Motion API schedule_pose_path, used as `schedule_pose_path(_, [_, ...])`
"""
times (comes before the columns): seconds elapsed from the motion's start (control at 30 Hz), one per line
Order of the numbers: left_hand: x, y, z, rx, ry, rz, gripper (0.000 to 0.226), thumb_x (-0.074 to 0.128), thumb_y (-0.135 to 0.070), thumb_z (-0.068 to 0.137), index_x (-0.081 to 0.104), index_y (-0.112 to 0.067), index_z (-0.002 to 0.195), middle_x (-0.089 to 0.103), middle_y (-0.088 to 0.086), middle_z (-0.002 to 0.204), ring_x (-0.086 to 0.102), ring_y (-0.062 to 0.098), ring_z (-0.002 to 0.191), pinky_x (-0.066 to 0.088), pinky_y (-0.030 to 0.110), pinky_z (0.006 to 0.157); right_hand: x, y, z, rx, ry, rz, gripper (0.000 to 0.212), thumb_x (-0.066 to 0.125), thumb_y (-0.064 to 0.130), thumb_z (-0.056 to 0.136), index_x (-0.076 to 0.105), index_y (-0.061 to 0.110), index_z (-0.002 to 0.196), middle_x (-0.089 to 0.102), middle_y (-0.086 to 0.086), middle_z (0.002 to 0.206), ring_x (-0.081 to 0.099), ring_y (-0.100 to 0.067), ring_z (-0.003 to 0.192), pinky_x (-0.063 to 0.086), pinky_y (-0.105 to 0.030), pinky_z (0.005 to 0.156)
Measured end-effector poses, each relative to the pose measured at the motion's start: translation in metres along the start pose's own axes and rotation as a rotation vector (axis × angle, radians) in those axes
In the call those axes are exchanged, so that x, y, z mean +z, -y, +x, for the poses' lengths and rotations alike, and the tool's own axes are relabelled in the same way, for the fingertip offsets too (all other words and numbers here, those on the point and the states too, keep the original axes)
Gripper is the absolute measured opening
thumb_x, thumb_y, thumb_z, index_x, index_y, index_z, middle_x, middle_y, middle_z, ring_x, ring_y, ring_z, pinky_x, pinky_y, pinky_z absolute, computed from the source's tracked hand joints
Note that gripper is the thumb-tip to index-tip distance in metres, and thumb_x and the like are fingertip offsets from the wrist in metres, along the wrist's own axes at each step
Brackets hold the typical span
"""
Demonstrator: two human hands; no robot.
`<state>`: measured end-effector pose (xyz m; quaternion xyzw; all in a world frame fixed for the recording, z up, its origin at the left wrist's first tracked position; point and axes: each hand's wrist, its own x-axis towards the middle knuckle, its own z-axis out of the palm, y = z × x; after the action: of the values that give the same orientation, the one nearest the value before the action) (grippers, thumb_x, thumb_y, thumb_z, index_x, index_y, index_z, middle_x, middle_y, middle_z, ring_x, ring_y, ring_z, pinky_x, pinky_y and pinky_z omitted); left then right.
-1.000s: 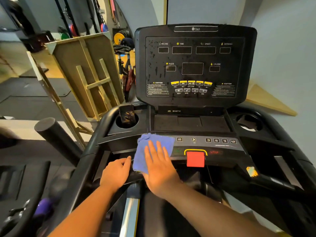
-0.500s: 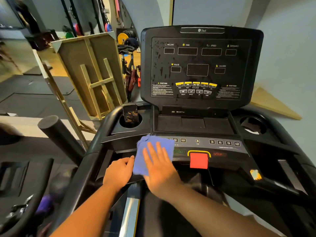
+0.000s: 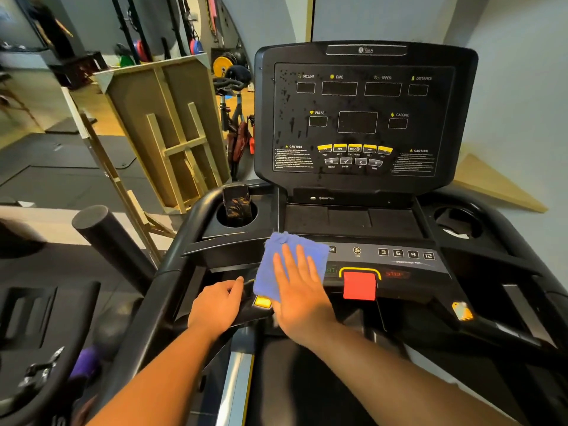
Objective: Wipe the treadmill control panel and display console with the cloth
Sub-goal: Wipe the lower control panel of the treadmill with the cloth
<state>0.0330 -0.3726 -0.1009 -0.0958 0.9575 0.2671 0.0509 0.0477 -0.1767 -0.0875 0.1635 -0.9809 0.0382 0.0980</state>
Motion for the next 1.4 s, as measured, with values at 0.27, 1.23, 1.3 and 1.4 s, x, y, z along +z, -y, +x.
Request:
schedule_pose_path(0.27, [-0.004, -0.003, -0.003, 0.019, -0.002, -0.008, 0.053, 0.033, -0.051, 0.106, 0.069, -0.023, 0.079, 0.072, -0.003, 0.076, 0.066, 0.019, 0.077, 0.053, 0.037, 0.077, -0.001, -0.033, -0.024, -0.047, -0.027, -0.019, 0.079, 0.065, 0.038, 0.082, 0.039, 0.012, 0.152, 0.031, -0.008, 0.162, 0.028, -0.031, 0.149, 0.028, -0.047, 0.119])
schedule_pose_path(1.23, [0.001, 0.000, -0.001, -0.001, 0.006, 0.002, 0.053, 0.031, -0.052, 0.107, 0.072, -0.026, 0.087, 0.068, -0.007, 0.075, 0.062, 0.012, 0.074, 0.047, 0.035, 0.073, -0.014, -0.076, -0.021, -0.070, 0.041, 0.077, 0.072, 0.049, 0.034, 0.095, 0.020, 0.018, 0.159, 0.007, 0.004, 0.167, -0.004, -0.019, 0.154, -0.002, -0.038, 0.122])
schedule_pose_path(1.3, [0.002, 0.002, 0.000, 0.000, 0.010, -0.003, 0.052, 0.031, -0.053, 0.106, 0.071, -0.029, 0.085, 0.069, -0.008, 0.075, 0.063, 0.012, 0.077, 0.048, 0.036, 0.075, -0.015, -0.109, -0.038, -0.004, 0.024, 0.043, 0.072, 0.056, 0.033, 0.089, 0.035, 0.010, 0.153, 0.029, -0.004, 0.163, 0.014, -0.022, 0.152, 0.012, -0.040, 0.120])
schedule_pose_path(1.4, [0.002, 0.003, 0.000, 0.003, 0.022, 0.006, 0.054, 0.029, -0.053, 0.106, 0.066, -0.029, 0.075, 0.069, -0.007, 0.074, 0.065, 0.014, 0.077, 0.053, 0.040, 0.082, -0.015, -0.167, -0.076, 0.211, -0.063, 0.090, 0.074, 0.060, 0.028, 0.091, 0.029, 0.010, 0.155, 0.027, -0.004, 0.163, 0.014, -0.021, 0.153, 0.017, -0.041, 0.121])
